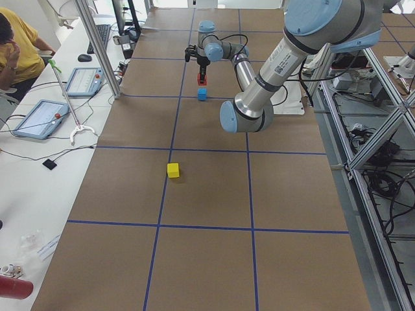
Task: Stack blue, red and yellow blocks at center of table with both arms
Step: 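Carry the red cube with the left gripper above the blue cube, then lower the red cube onto the blue cube and open the left gripper, then move the left gripper from the stack toward the yellow cube, then lower the left gripper and grasp the yellow cube, then carry the yellow cube with the left gripper above the red cube, then lower the yellow cube onto the red cube and open the left gripper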
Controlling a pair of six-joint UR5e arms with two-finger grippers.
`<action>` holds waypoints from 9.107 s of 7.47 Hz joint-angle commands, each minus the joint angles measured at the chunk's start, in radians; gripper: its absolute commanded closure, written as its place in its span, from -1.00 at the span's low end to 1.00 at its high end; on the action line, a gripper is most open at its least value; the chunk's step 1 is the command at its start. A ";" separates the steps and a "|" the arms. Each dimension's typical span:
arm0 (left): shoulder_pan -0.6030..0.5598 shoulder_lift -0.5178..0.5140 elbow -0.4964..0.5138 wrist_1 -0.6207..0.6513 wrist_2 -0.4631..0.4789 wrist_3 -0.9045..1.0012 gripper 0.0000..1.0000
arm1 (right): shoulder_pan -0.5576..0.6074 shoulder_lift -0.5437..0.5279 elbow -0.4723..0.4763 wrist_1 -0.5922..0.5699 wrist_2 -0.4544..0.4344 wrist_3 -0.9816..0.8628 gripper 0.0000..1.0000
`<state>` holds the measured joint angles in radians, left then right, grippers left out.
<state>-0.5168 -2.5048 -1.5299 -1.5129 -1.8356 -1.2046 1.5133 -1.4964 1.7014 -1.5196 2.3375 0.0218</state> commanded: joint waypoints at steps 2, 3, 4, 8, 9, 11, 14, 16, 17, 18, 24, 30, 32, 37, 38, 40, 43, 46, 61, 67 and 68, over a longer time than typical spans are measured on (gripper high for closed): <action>0.015 -0.009 0.048 -0.012 0.021 0.020 1.00 | 0.001 -0.001 0.000 -0.001 0.000 0.001 -1.00; 0.015 -0.006 0.050 -0.012 0.021 0.067 1.00 | 0.001 0.001 0.000 -0.001 0.000 0.003 -1.00; 0.015 -0.006 0.056 -0.018 0.022 0.068 1.00 | 0.001 0.001 0.000 -0.001 0.000 0.006 -1.00; 0.015 -0.003 0.083 -0.047 0.027 0.057 1.00 | 0.001 0.001 0.000 -0.001 0.000 0.007 -1.00; 0.015 -0.003 0.086 -0.052 0.027 0.050 1.00 | 0.001 0.002 0.001 -0.001 0.000 0.009 -1.00; 0.015 -0.005 0.096 -0.061 0.027 0.043 0.73 | 0.001 0.001 0.001 -0.001 0.000 0.009 -1.00; 0.015 -0.005 0.097 -0.061 0.027 0.045 0.29 | 0.001 0.002 0.001 -0.001 0.000 0.009 -1.00; 0.015 -0.006 0.097 -0.063 0.044 0.045 0.28 | 0.001 0.004 0.001 -0.002 0.000 0.010 -1.00; 0.015 -0.005 0.099 -0.067 0.048 0.048 -0.18 | 0.001 0.004 0.001 -0.002 0.000 0.010 -1.00; 0.015 -0.003 0.105 -0.090 0.048 0.050 -0.41 | 0.001 0.004 0.001 -0.002 0.000 0.010 -1.00; -0.055 0.109 -0.060 -0.072 0.035 0.221 -1.00 | 0.001 0.012 0.000 -0.007 -0.001 0.012 -1.00; -0.523 0.600 -0.182 -0.194 -0.288 0.706 -1.00 | 0.001 0.016 0.001 -0.002 -0.003 0.012 -1.00; -0.517 0.694 -0.167 -0.370 -0.254 0.428 -1.00 | 0.001 0.007 -0.002 0.001 0.000 0.010 -1.00; -0.508 0.693 0.098 -0.610 -0.203 0.372 -1.00 | 0.001 -0.022 0.012 0.006 0.031 -0.005 -1.00; -0.506 0.690 0.102 -0.610 -0.203 0.370 -1.00 | 0.001 -0.021 0.012 0.007 0.029 -0.005 -1.00; -0.502 0.690 0.103 -0.612 -0.206 0.369 -1.00 | 0.001 -0.019 0.011 0.007 0.026 -0.005 -1.00; -0.448 0.702 0.102 -0.618 -0.206 0.330 -1.00 | 0.001 -0.016 0.012 0.009 0.025 -0.005 -1.00; -0.439 0.704 0.114 -0.619 -0.203 0.346 0.47 | 0.001 -0.012 0.012 0.009 0.023 -0.005 -1.00; -0.039 -0.116 0.089 0.110 0.012 0.091 1.00 | 0.001 -0.018 0.001 0.006 0.019 0.013 -1.00; -0.031 -0.100 0.108 0.072 0.007 0.025 1.00 | 0.001 -0.021 0.003 0.006 0.019 0.013 -1.00; -0.029 -0.097 0.108 0.072 0.007 0.025 1.00 | 0.001 -0.021 0.003 0.006 0.019 0.013 -1.00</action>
<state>-0.5475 -2.6045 -1.4209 -1.4433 -1.8277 -1.1723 1.5140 -1.5170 1.7045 -1.5141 2.3562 0.0353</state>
